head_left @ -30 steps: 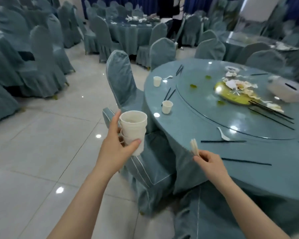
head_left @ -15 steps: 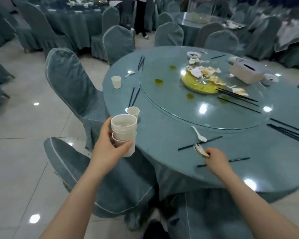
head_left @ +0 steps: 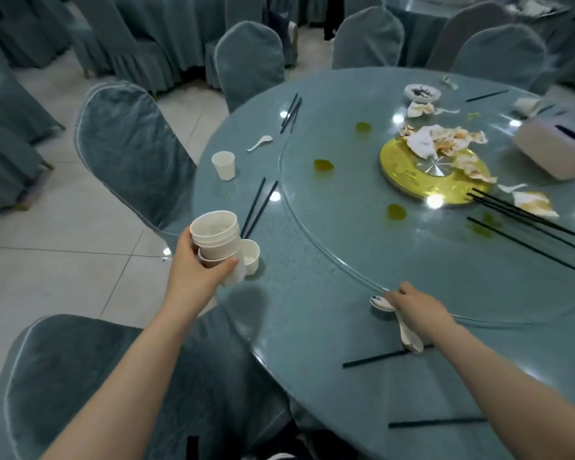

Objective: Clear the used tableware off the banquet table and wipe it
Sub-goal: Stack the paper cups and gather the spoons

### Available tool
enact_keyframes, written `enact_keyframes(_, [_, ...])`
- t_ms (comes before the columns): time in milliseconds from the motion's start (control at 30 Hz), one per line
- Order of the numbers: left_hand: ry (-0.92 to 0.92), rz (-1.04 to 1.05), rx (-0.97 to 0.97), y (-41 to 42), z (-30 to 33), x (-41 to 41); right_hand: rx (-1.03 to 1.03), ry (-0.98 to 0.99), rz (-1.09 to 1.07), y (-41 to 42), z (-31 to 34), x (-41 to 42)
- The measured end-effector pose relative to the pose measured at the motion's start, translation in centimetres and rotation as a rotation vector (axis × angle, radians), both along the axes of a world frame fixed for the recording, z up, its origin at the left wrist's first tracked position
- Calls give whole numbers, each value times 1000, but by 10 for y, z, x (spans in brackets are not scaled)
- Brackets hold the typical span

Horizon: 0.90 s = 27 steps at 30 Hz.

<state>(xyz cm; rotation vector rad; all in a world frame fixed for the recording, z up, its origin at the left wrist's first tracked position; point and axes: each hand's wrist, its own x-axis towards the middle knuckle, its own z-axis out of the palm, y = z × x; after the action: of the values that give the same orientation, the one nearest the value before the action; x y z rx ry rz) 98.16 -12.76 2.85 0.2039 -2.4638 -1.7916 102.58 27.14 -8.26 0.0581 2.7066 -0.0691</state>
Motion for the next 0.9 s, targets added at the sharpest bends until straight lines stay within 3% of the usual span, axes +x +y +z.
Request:
enact_keyframes(100, [-35, -16, -5, 8, -9, -17, 117, 105, 287, 6, -7, -3])
enact_keyframes(167, [-53, -30, 6, 12, -14, -27, 110, 127, 332, 8, -11, -2])
enact_keyframes(400, [-58, 16, 19, 29, -38, -60, 131, 35, 145, -8, -10, -6])
enact_keyframes(633, [-26, 114, 19, 39, -51, -81, -140, 62, -89, -50, -19, -21])
enact_keyframes(900, [-95, 60, -47, 34, -81, -83, -310, 51, -125, -58, -27, -18])
